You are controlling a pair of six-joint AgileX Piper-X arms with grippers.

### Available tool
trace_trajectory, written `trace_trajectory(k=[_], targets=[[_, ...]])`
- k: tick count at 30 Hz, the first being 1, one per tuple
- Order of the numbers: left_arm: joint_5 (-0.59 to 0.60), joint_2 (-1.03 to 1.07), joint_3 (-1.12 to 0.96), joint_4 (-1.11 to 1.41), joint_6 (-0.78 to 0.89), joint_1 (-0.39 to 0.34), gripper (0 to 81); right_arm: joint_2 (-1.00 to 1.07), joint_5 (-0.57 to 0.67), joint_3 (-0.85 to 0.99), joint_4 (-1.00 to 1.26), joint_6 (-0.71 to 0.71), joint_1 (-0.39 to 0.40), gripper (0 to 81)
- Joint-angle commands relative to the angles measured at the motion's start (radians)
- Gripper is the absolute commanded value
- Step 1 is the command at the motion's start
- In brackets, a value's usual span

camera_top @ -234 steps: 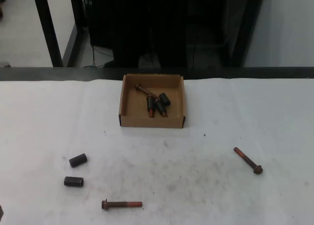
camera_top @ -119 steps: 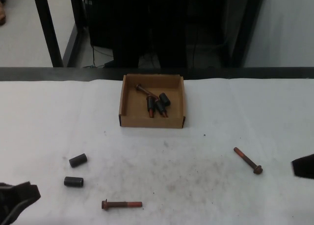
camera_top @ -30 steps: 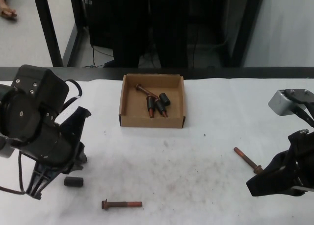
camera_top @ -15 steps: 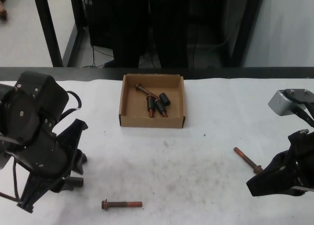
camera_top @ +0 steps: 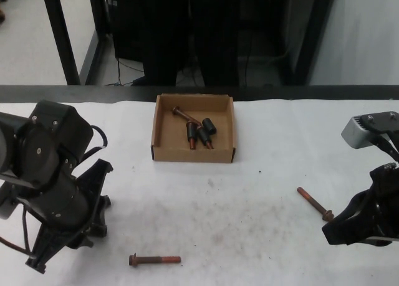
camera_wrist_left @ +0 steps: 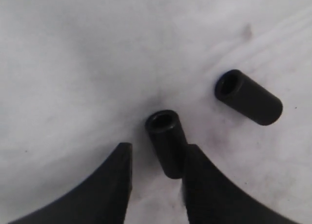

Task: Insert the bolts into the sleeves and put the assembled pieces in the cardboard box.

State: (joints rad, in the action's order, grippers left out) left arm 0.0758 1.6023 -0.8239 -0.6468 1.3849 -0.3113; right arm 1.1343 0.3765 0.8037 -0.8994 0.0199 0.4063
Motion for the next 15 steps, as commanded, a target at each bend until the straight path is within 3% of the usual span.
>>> trace_trajectory(k=[1,15], targets=[[-0.005,0.021,-0.008,0.046,0.012,0.002,33.7,0.002,0.000,0.010,0.006,0.010,0.002,0.3],[-0.076,0.058,-0.008,0.030,0.030,0.002,33.6,0.002,0.000,0.010,0.029,0.010,0.002,0.3]])
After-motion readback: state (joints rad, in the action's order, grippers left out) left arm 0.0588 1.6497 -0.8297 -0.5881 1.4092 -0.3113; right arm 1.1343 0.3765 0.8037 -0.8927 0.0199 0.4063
